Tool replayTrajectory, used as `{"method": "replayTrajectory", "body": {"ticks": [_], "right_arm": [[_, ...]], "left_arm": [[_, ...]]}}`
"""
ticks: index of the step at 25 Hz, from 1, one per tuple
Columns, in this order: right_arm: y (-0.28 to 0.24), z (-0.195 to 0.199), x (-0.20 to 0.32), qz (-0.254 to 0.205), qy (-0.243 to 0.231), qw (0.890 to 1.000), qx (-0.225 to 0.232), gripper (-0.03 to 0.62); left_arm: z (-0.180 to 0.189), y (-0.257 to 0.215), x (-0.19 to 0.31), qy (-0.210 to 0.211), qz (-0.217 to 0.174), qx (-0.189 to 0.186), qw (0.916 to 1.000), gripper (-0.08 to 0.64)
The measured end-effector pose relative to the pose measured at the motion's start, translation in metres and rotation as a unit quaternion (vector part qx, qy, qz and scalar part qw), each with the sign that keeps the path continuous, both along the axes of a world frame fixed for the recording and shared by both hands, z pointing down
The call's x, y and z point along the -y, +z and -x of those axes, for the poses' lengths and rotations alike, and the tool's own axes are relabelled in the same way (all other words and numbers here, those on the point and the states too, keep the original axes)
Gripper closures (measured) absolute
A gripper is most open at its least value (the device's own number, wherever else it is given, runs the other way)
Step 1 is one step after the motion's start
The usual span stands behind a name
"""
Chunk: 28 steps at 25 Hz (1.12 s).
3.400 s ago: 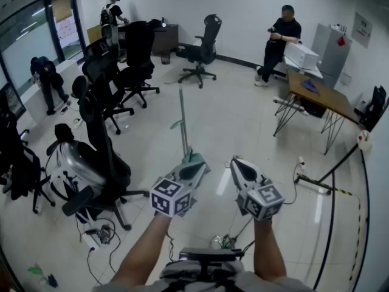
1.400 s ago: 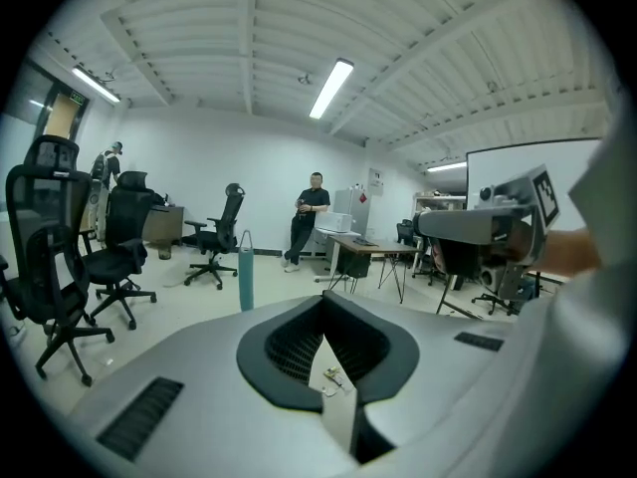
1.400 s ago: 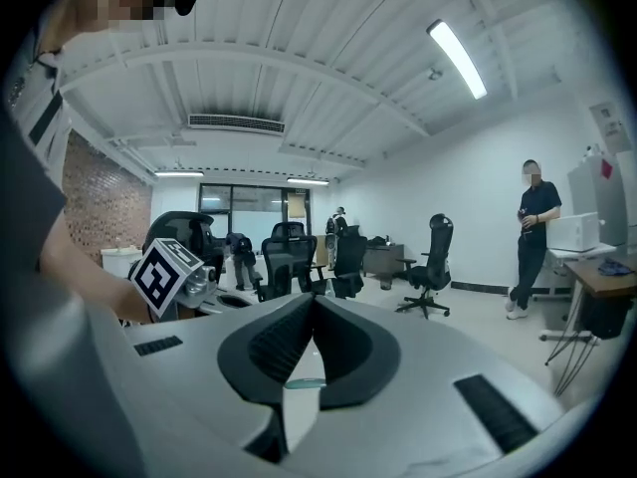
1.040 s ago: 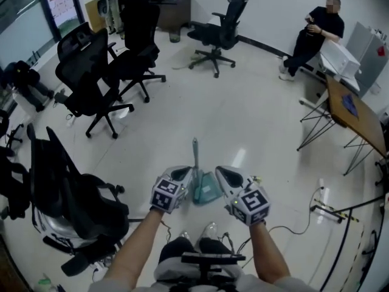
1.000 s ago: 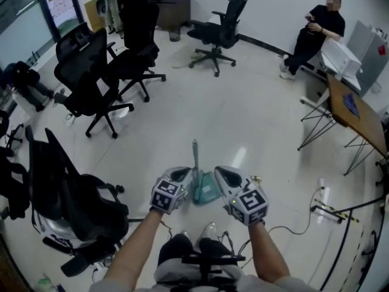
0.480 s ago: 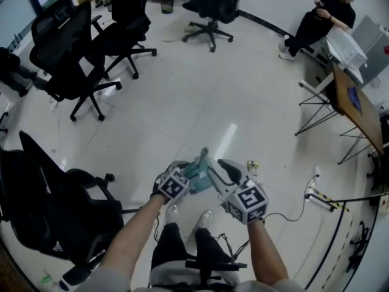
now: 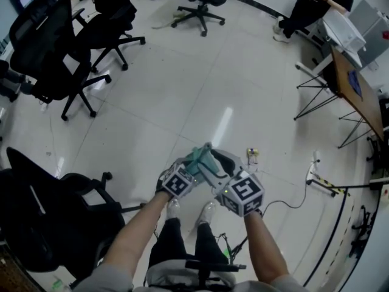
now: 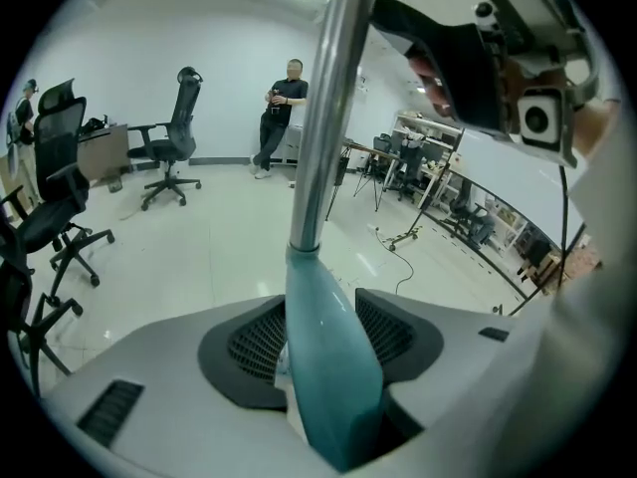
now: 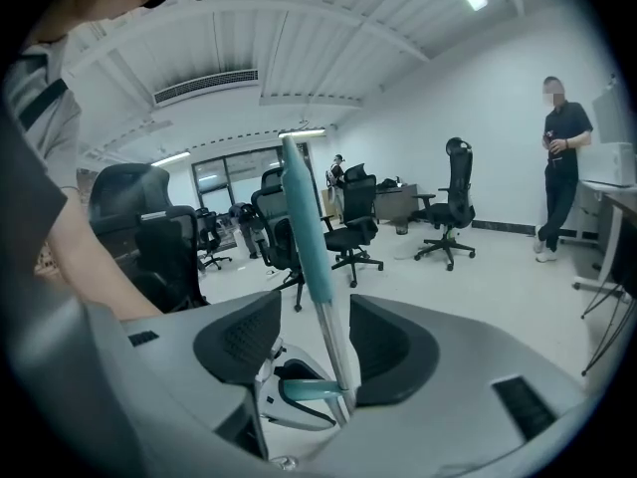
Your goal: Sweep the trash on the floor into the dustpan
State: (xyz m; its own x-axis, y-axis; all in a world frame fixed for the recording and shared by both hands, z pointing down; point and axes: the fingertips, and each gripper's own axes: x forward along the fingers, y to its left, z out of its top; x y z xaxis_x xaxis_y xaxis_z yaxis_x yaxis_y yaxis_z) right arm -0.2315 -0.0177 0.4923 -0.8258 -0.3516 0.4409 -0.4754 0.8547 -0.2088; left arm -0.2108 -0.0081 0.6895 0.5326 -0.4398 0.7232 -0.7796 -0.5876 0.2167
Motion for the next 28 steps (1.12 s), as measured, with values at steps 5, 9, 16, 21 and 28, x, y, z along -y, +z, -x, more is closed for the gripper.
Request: {"method": "replayTrajectory", "body": {"ticks": [5, 9, 16, 21, 28], "right_arm": [[-0.001, 0.021, 0.016, -0.004, -0.014, 1.0, 0.012, 0.385], [-0.008, 0.028, 0.019, -0.025, -0.033, 0.999, 0.015, 0.485], [-0.008, 0.029, 0.011, -0.029, -0.059, 0.998, -0.005, 0.488], [-0.008, 0.028, 0.007, -0.048, -0.07, 0.996, -0.017, 0.492], [-0.016, 0.019, 0.019, -0.062, -0.063, 0.996, 0.007, 0.506]], "left_arm": [[0.001, -0.007, 0.003, 0.005, 0.004, 0.01, 0.9999, 0.345], [0.004, -0.012, 0.008, 0.01, 0.004, 0.028, 0.9995, 0.345], [-0.003, -0.004, 0.013, -0.001, 0.048, 0.022, 0.9986, 0.382], [0.004, -0.002, 0.016, -0.034, 0.039, 0.032, 0.9981, 0.421], [0.004, -0.017, 0.016, -0.022, -0.018, 0.05, 0.9983, 0.443]]}}
